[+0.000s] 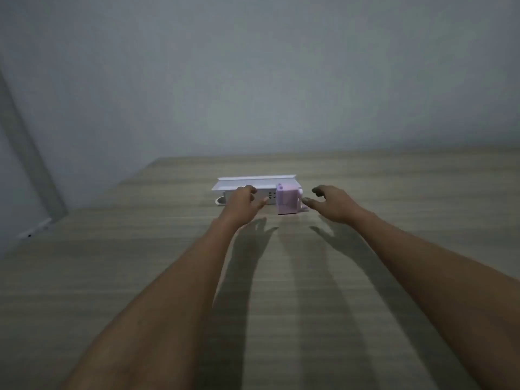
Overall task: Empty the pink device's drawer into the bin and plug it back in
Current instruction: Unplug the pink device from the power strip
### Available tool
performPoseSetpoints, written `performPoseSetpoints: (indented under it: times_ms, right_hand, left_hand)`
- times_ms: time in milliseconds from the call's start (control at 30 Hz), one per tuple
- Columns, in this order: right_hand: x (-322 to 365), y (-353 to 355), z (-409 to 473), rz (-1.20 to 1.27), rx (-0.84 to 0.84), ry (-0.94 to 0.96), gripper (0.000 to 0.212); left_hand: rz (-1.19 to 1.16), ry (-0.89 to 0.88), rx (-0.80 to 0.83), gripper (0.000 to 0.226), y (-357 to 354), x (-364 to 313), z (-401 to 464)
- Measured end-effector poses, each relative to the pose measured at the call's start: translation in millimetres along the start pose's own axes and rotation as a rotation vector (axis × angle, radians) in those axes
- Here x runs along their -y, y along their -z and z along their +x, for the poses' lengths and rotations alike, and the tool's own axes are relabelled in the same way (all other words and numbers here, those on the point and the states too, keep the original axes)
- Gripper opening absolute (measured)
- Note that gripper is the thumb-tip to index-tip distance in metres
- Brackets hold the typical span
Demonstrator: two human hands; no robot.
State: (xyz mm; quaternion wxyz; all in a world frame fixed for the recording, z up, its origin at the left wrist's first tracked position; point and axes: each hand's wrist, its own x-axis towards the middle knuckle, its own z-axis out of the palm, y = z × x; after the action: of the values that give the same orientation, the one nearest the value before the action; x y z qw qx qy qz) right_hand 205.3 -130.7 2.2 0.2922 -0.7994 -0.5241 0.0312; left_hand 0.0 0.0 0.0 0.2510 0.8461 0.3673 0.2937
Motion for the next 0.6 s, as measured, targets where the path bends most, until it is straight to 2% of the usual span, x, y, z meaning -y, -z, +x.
performPoseSetpoints:
  times_ms: [167,267,333,467,600]
  right_hand:
    - [-11,-27,27,0.2,-0.048,-0.053,0.065]
    - [-21,-44,40,0.374,-0.053,-0.066,0.081]
    - [-33,-57,51,0.465,-0.054,-0.037,0.09]
    - [-32,-63,53,0.584,-0.019,-0.047,0.064]
    - [-35,-67,60,0.684,0.006,-0.058,0.049]
  left_hand:
    - [-0.183,0.083,0.074,0.066,-31,11,29]
    - [-0.245,0.106,0.127,0.072,-48,20,43]
    - [-0.298,0.091,0.163,0.068,-56,25,51]
    - [-0.348,0.054,0.21,0.054,-66,35,64]
    - [-0.366,0.031,0.205,0.049,-69,35,68]
